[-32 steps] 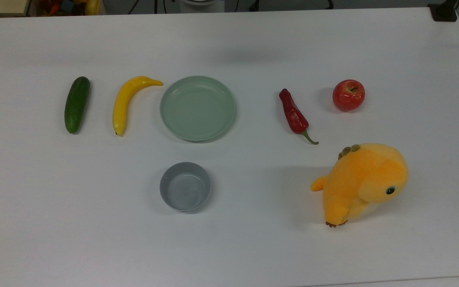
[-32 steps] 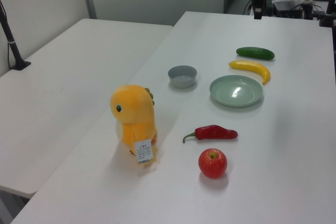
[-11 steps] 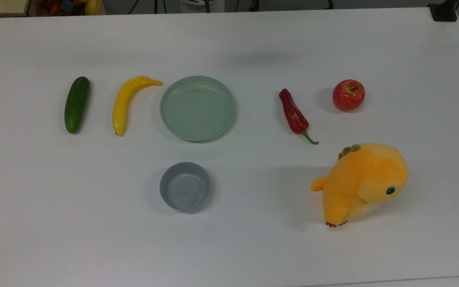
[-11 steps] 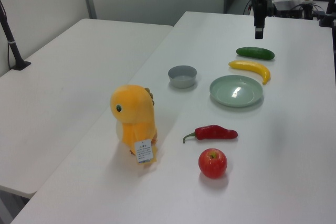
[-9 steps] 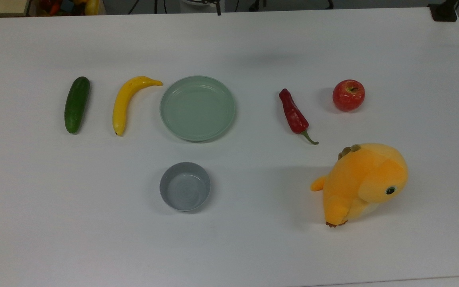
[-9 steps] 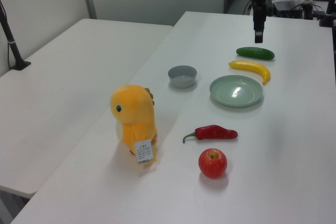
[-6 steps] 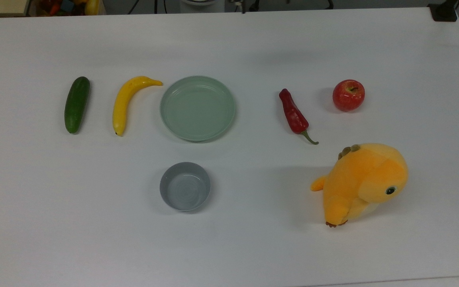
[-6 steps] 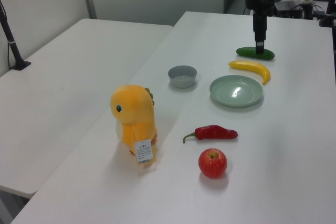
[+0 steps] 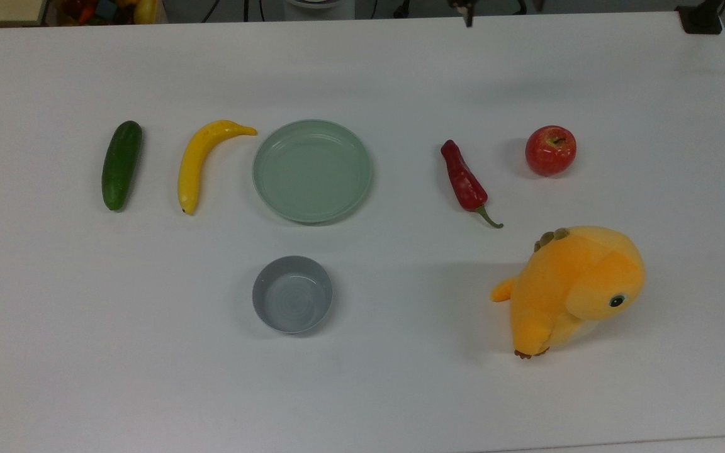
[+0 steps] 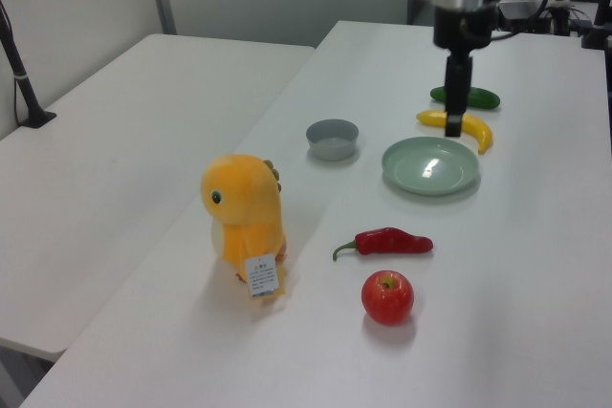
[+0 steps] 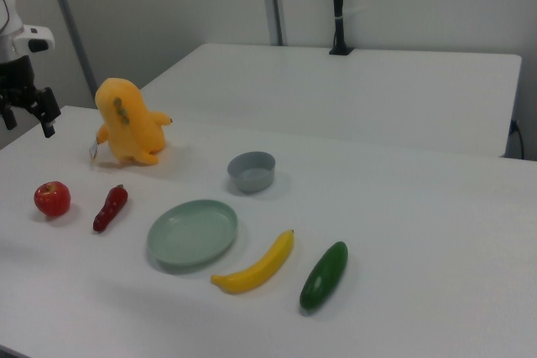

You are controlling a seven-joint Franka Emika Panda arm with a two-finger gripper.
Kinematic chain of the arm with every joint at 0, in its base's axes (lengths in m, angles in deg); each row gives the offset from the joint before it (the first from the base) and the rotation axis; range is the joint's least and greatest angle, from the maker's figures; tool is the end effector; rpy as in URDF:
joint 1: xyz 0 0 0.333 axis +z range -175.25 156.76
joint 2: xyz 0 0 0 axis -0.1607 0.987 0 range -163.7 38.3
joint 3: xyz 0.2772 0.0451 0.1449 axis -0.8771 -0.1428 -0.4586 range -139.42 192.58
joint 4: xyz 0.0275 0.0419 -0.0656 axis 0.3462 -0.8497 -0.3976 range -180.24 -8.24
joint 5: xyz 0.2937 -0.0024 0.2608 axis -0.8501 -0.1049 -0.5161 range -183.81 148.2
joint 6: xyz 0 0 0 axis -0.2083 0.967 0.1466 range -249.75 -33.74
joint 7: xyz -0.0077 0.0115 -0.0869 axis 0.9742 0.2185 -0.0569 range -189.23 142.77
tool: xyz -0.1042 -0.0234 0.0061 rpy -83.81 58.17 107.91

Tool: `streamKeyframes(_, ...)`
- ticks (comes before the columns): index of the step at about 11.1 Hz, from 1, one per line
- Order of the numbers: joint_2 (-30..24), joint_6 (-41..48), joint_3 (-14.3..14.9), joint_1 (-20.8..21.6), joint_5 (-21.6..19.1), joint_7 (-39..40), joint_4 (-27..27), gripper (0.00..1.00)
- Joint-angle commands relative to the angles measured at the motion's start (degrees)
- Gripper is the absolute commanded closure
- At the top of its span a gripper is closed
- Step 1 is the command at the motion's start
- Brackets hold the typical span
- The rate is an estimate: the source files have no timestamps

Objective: Put the red apple in the bowl
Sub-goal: 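Move the open gripper down over the red apple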

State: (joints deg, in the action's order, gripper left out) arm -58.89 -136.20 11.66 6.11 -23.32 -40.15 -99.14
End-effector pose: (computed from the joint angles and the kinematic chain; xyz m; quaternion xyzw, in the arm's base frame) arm 0.5058 0.2999 0.5654 -0.9923 -0.1073 -0.0005 0.0612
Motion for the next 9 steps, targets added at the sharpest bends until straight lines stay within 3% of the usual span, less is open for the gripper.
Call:
streamKeyframes(1, 4.61, -8.03, -2.92, 1.33, 0.60, -4.87, 0.77, 0.00)
streamKeyframes(3, 7.95, -12.52, -2.93, 2.48, 1.82, -6.19, 0.59, 0.00)
streamKeyframes(9, 16.57, -22.72, -2.93, 6.70, 11.48, -15.76, -1.25, 0.00)
